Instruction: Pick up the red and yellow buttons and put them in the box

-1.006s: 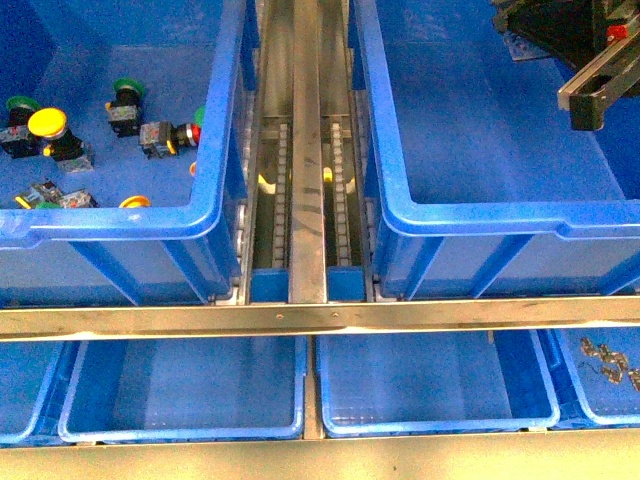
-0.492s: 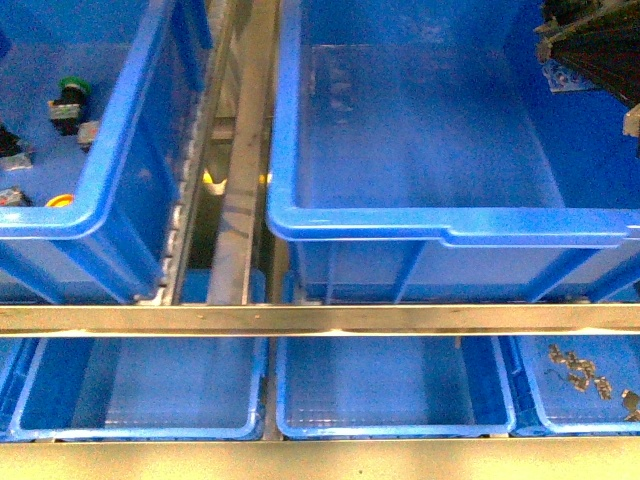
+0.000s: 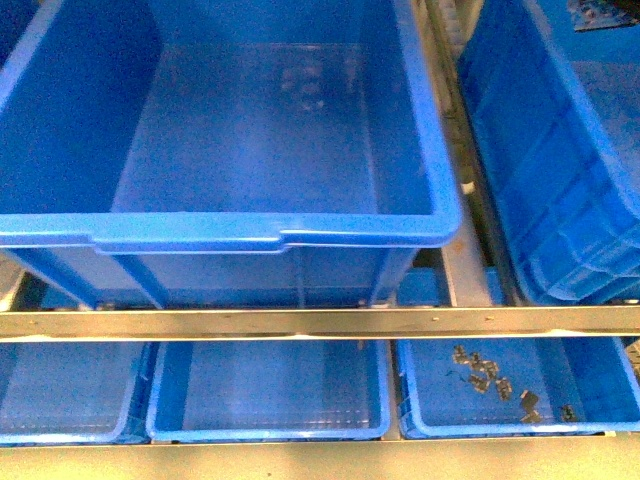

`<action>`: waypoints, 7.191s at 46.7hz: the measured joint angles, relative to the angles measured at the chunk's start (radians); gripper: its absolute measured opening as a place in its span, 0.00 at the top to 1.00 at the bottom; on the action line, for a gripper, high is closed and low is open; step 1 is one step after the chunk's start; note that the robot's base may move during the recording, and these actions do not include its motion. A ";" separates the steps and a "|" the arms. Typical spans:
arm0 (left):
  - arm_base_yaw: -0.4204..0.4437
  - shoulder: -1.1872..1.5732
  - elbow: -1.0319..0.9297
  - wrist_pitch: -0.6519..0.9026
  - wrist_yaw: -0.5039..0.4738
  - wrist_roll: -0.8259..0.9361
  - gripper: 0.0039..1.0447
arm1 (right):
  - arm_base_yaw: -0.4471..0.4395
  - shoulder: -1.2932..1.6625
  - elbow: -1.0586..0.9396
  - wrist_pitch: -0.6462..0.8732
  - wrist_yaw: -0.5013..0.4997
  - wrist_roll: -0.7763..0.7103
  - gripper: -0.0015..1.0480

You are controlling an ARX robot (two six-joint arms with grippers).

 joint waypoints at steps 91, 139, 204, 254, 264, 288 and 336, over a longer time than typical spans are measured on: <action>0.000 -0.624 -0.001 -0.621 0.000 0.003 0.10 | 0.062 1.204 1.310 -0.450 0.282 0.224 0.75; 0.000 -0.624 -0.001 -0.621 0.000 0.004 0.07 | 0.071 0.306 0.196 -0.090 0.141 0.497 0.06; 0.000 -0.624 -0.001 -0.621 0.000 0.004 0.07 | -0.183 -0.728 -0.550 0.029 0.296 0.360 0.96; 0.000 -0.624 -0.001 -0.621 0.000 0.005 0.07 | -0.185 -1.312 -0.550 -0.547 0.293 0.359 0.96; 0.000 -0.624 -0.001 -0.621 0.000 0.004 0.07 | -0.185 -1.316 -0.550 -0.550 0.294 0.357 0.94; 0.001 -0.624 -0.001 -0.621 0.005 0.005 0.07 | -0.185 -1.316 -0.550 -0.550 0.299 0.358 0.05; 0.001 -0.624 -0.001 -0.621 -0.003 0.006 0.07 | -0.186 -1.316 -0.550 -0.554 0.290 0.357 0.06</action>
